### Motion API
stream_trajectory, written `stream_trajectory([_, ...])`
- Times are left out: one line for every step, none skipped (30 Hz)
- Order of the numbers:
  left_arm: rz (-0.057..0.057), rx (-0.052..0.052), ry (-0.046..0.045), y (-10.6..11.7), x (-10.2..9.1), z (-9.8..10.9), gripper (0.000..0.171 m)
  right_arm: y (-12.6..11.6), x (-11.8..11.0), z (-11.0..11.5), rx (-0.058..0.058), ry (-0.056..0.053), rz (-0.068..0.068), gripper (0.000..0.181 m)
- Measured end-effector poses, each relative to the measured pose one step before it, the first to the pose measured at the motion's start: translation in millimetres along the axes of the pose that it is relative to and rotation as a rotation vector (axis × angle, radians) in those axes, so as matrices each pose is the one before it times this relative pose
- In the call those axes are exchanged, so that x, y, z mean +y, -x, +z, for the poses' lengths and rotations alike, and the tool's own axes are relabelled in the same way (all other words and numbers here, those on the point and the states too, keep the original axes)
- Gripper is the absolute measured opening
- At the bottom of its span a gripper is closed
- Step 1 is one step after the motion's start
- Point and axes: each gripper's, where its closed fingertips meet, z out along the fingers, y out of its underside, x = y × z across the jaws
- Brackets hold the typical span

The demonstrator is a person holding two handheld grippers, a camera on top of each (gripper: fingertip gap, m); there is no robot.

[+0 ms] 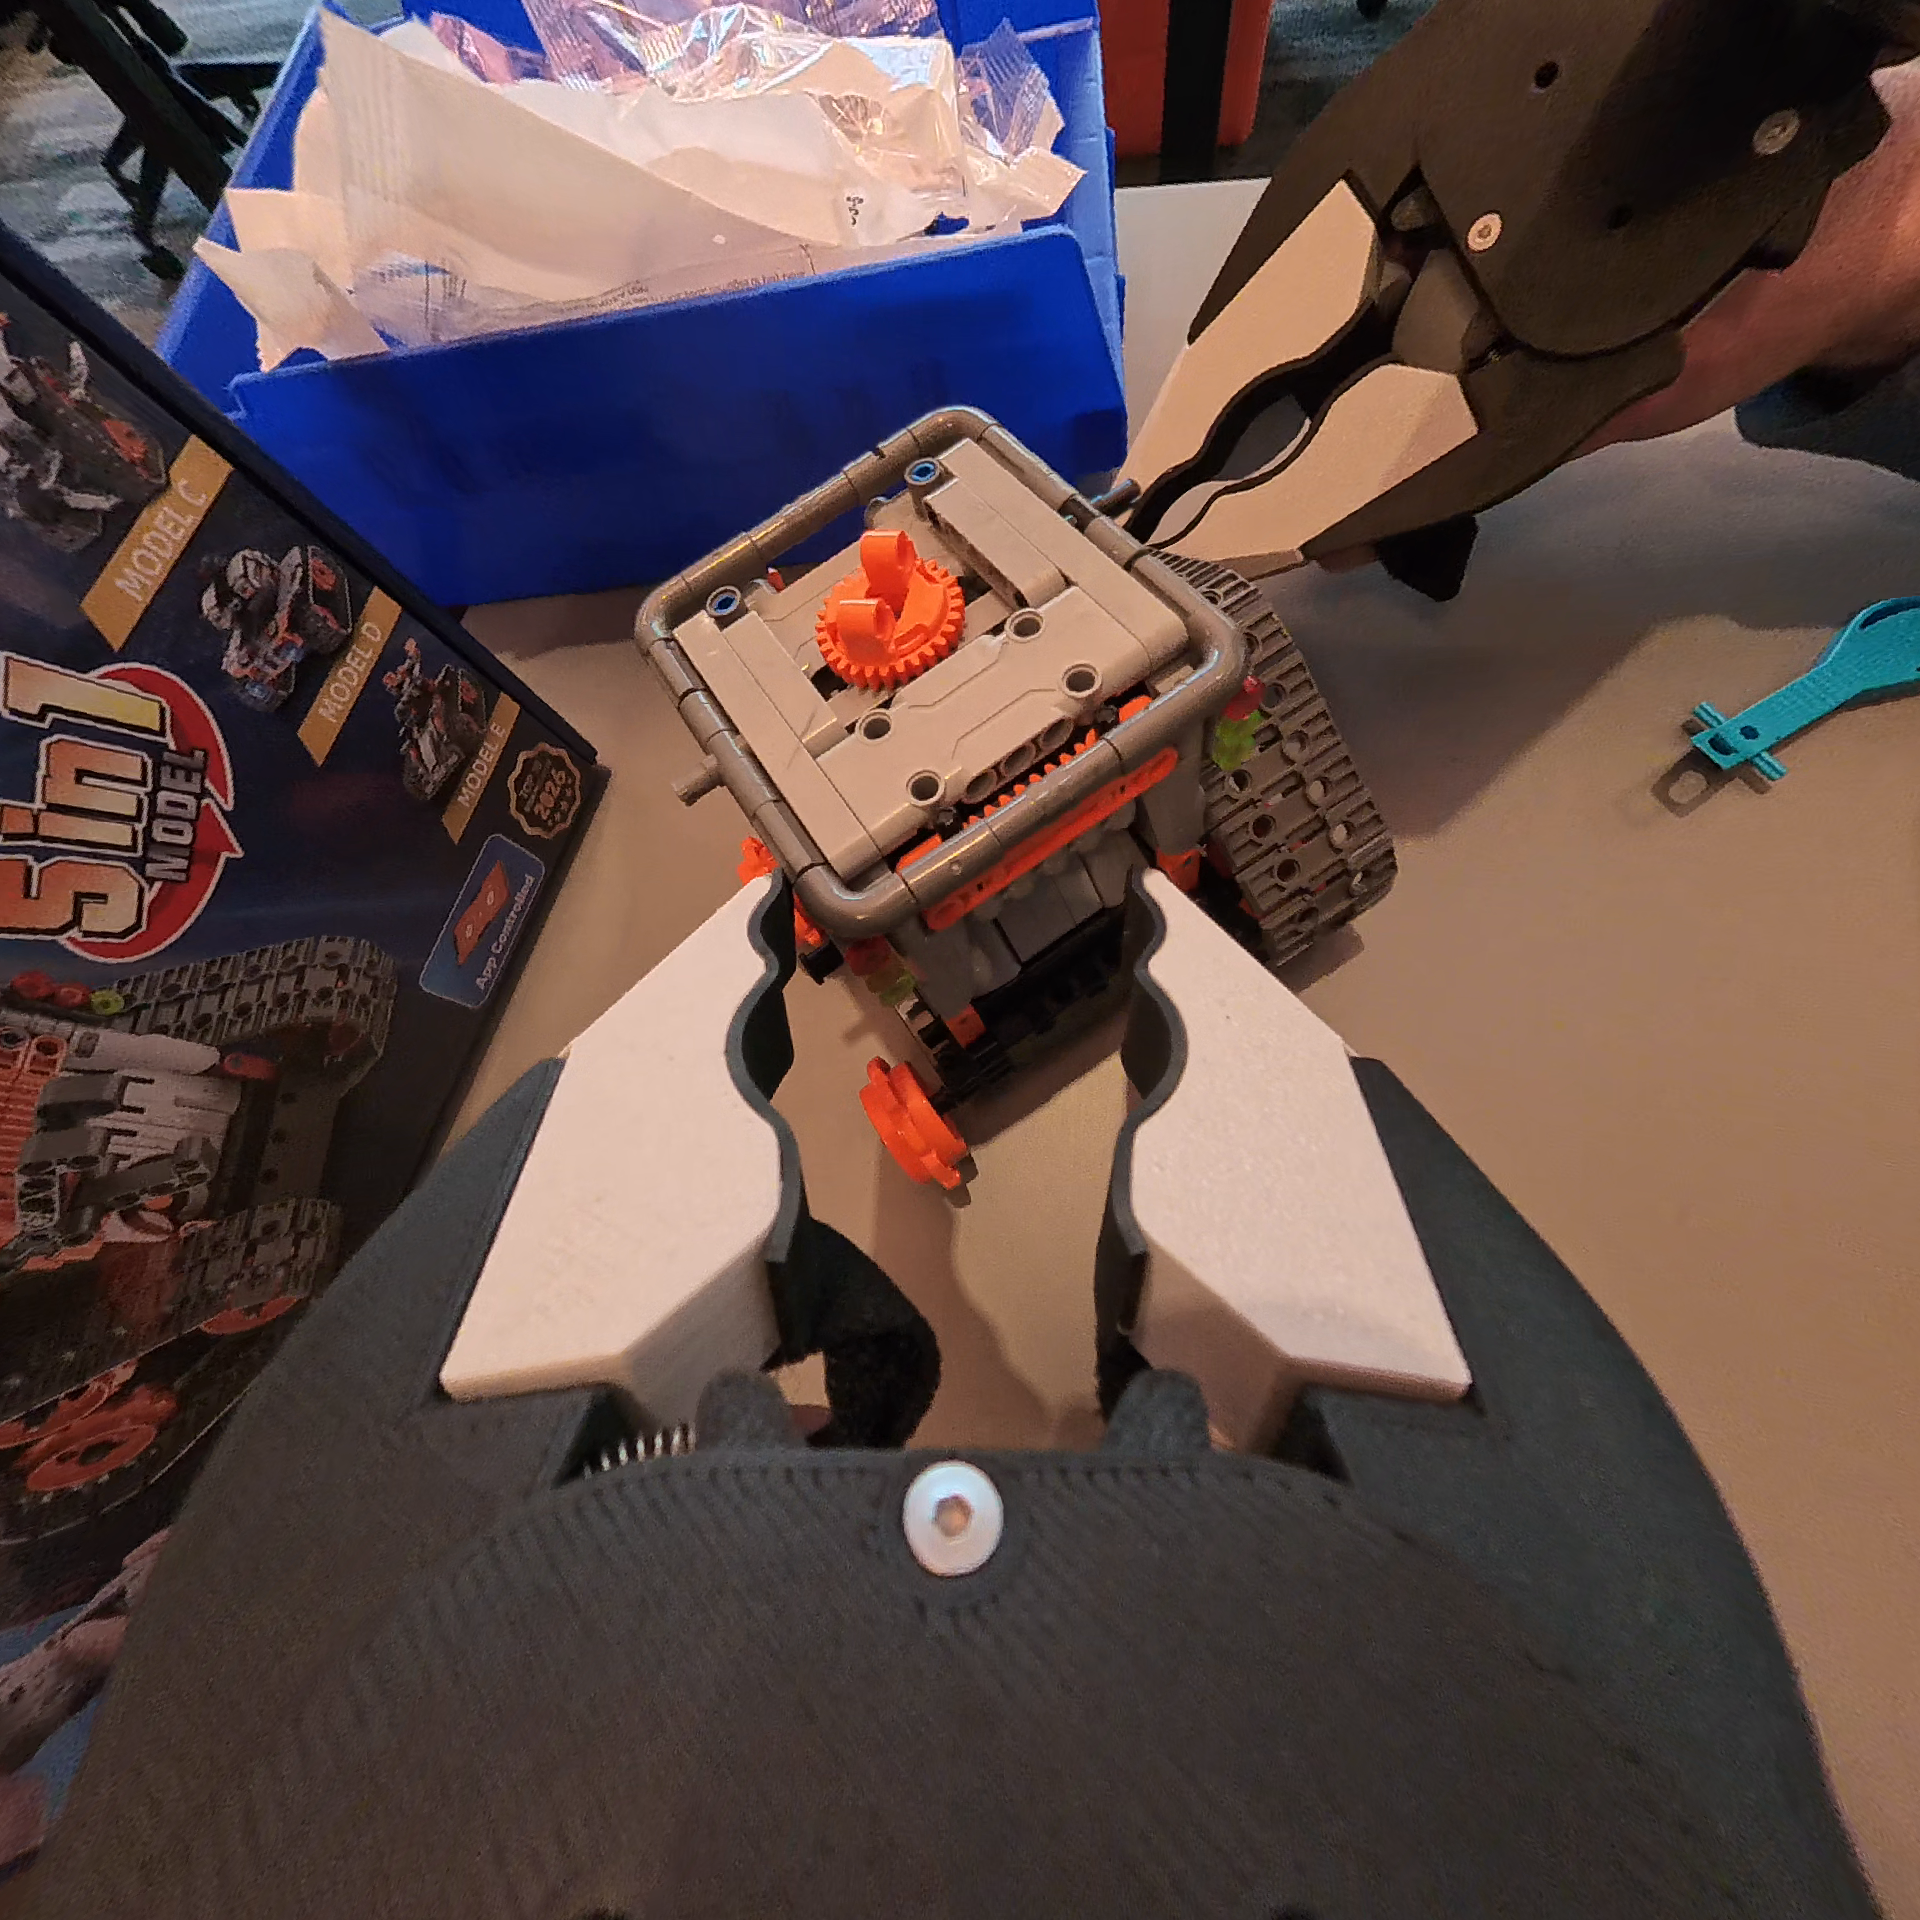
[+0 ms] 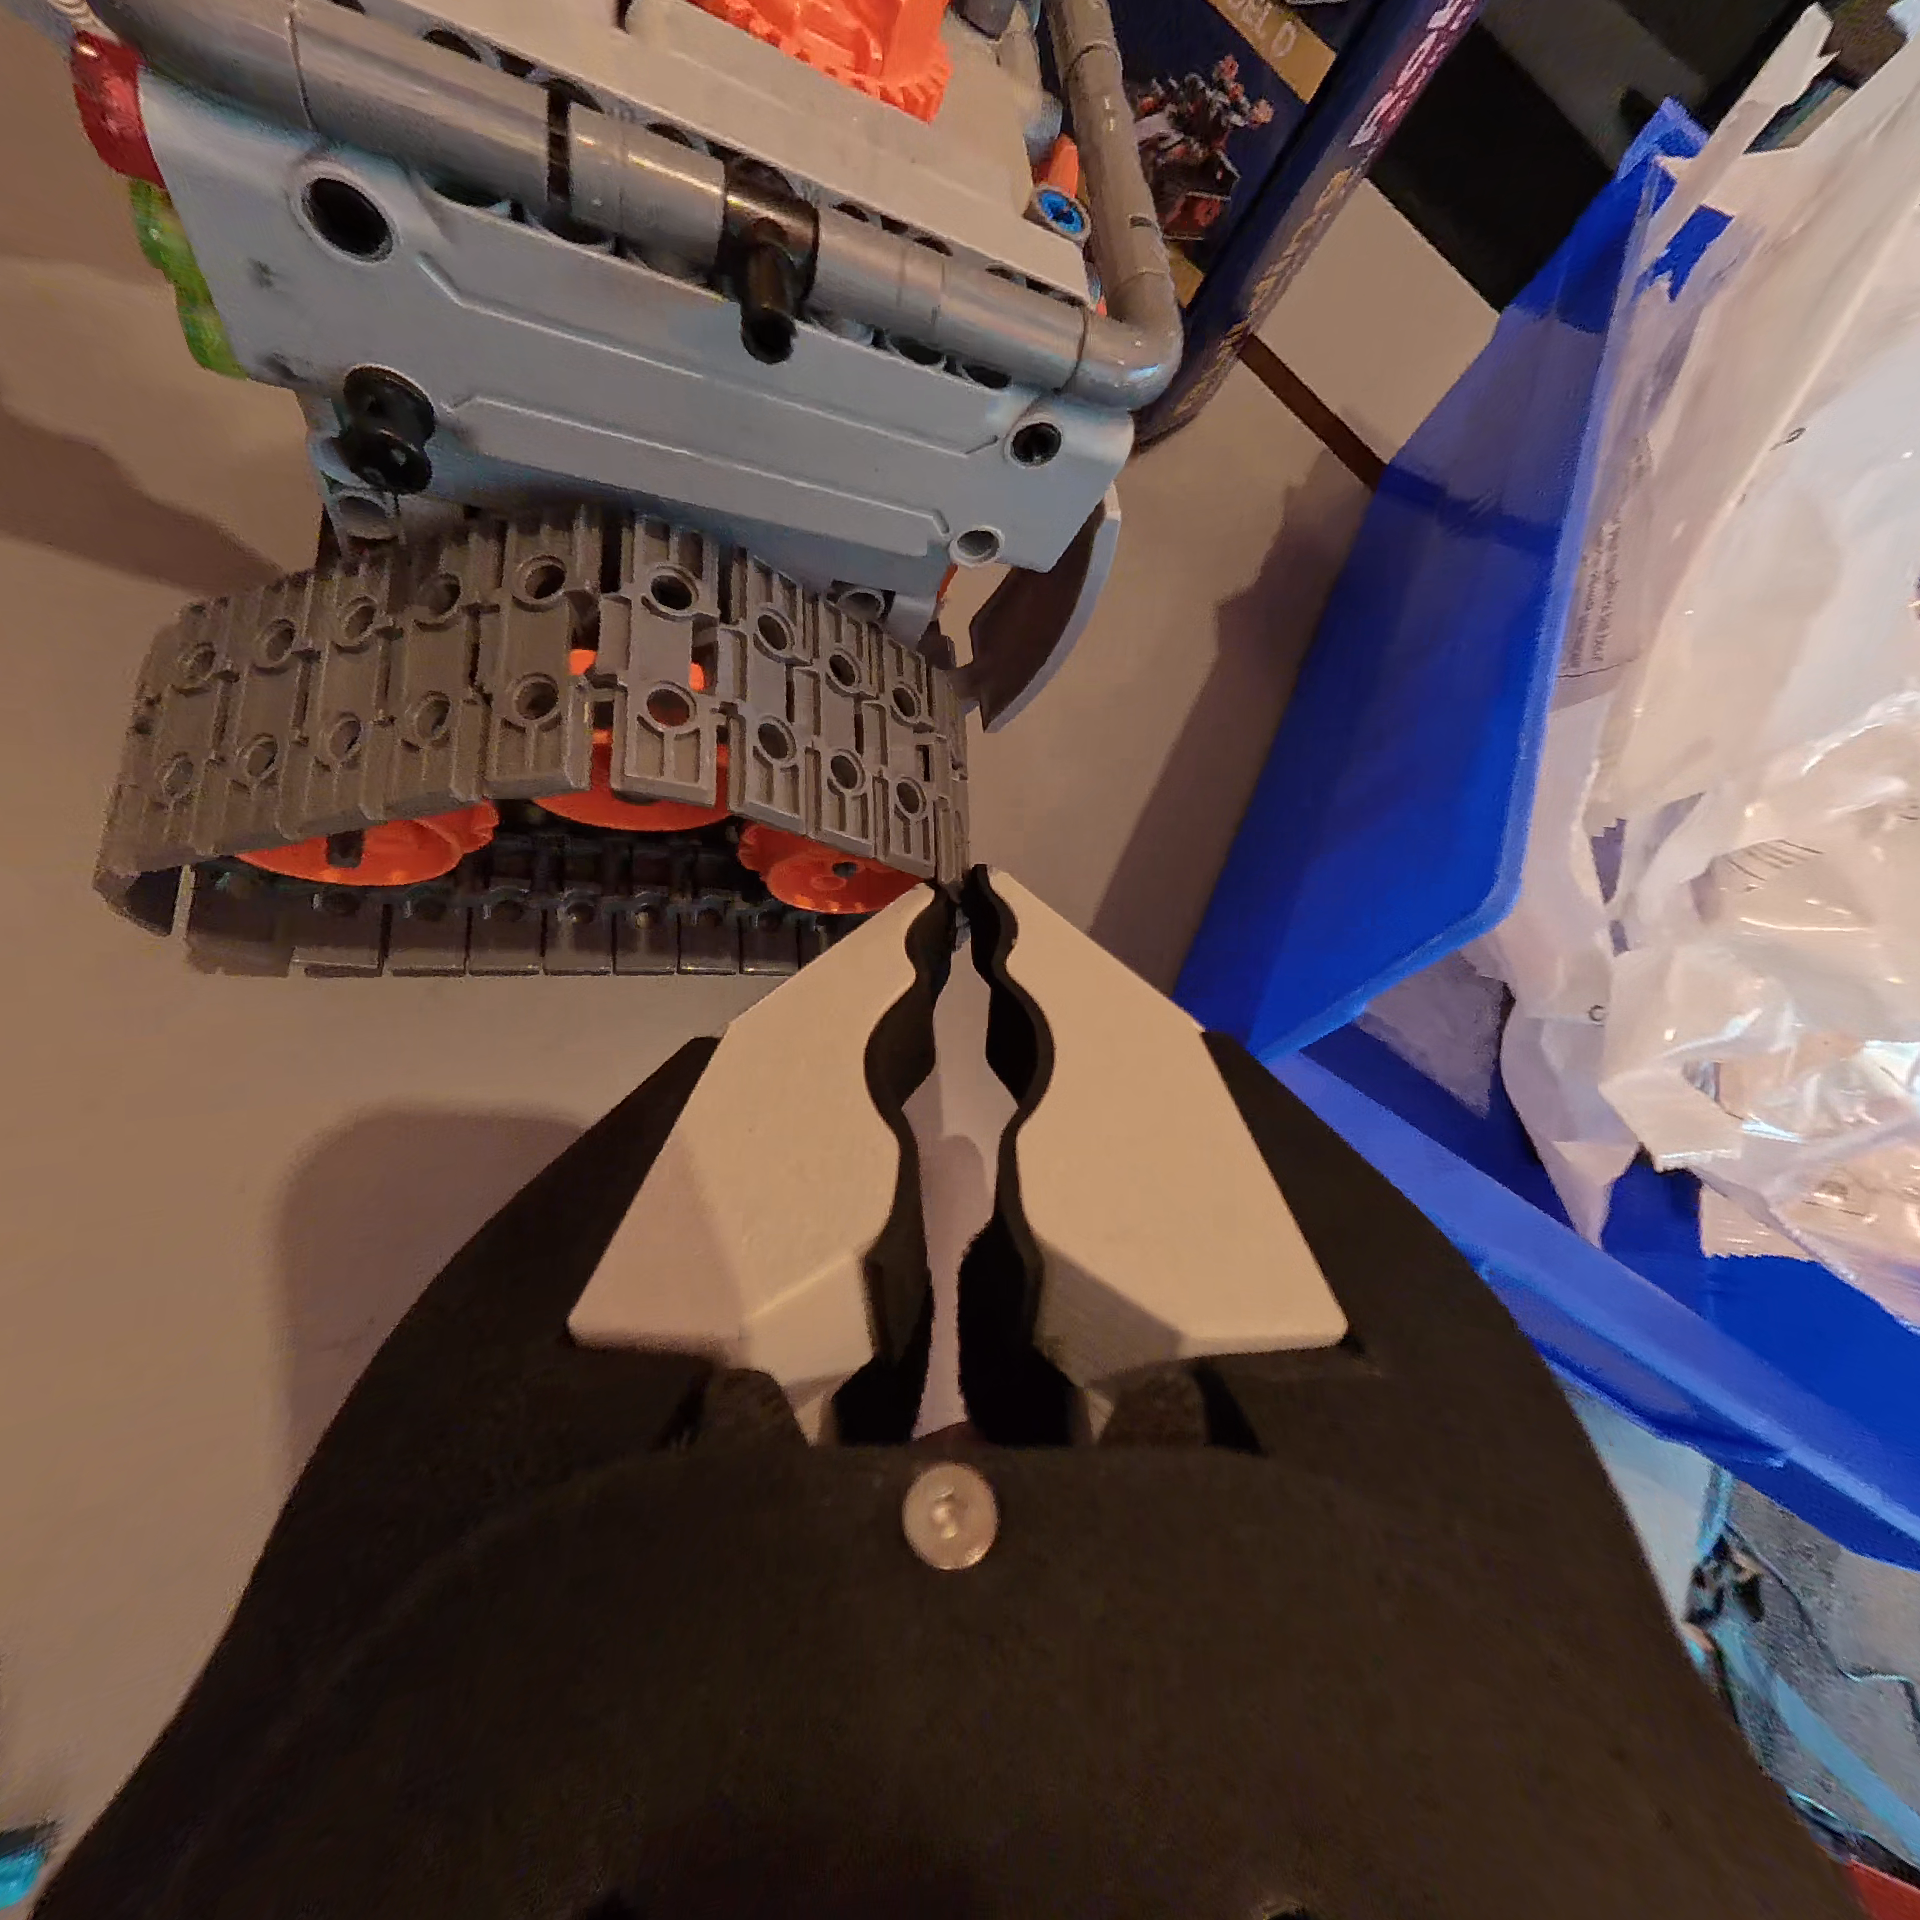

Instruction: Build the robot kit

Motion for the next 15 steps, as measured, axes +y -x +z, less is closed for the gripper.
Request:
stream_trajectory([-0.0019,0.0017,0.00393,0.38,1.06,-1.21,0.063,2.21,-0.37,0.11,-0.0145,-0.0007,0.0138,0.000])
stream_trajectory([-0.0027,0.0025,0.00507,0.56,1.44,-1.47,0.063,2.42,-0.39,0.39,-0.0165,-0.0023,0.0161,0.001])
stream_trajectory([-0.0012,0.0023,0.00306,0.75,1.23,-2.05,0.062,2.77,-0.59,-0.17,-0.0189,-0.0054,0.0080,0.001])
stream_trajectory([-0.0027,0.0035,-0.00183,0.20,0.74,-2.01,0.060,2.80,-0.16,-0.71,-0.0158,-0.0044,-0.0046,0.002])
stream_trajectory([-0.0064,0.0106,-0.01232,-1.52,-0.28,-1.99,0.059,2.28,3.57,-1.19,-0.0086,0.0175,-0.0160,0.003])
stream_trajectory([-0.0104,0.0127,-0.01400,-2.20,0.32,-1.73,0.058,0.21,6.00,-2.99,0.0101,0.0318,-0.0268,0.011])
stream_trajectory([-0.0082,-0.0002,-0.01136,-0.77,1.79,-1.36,0.054,-0.28,0.86,-6.70,0.0134,-0.0018,-0.0136,0.014])
stream_trajectory([0.0041,-0.0047,-0.00748,-1.17,2.84,-1.08,0.050,0.99,-4.24,-9.16,0.0001,-0.0340,0.0119,0.014])
stream_trajectory([-0.0027,0.0059,-0.01543,-3.55,1.89,-0.23,0.052,-0.81,-2.53,-8.10,0.0125,-0.0218,0.0151,0.016])
stream_trajectory([-0.0103,0.0100,-0.01959,-4.52,0.97,0.62,0.056,-3.06,0.57,-6.17,0.0279,-0.0032,0.0104,0.027])
stream_trajectory([0.0052,0.0057,-0.00974,-3.79,1.14,-0.06,0.057,-1.04,-0.01,-5.31,0.0120,-0.0078,0.0179,0.030])
stream_trajectory([0.0081,0.0026,-0.00548,-3.31,-0.05,-1.19,0.055,0.98,-2.14,-5.11,-0.0033,-0.0202,0.0223,0.029])
stream_trajectory([-0.0085,0.0040,0.00107,-3.87,0.04,-1.39,0.055,0.98,-2.20,-4.79,-0.0026,-0.0151,0.0122,0.029])
stream_trajectory([-0.0053,0.0129,-0.00105,-7.38,-0.03,-1.09,0.059,0.63,-1.69,-4.07,0.0002,-0.0072,0.0053,0.032])
stream_trajectory([0.0212,0.0228,0.00410,-11.21,0.13,-1.37,0.061,-0.26,-1.90,-3.85,0.0017,-0.0108,0.0137,0.034])
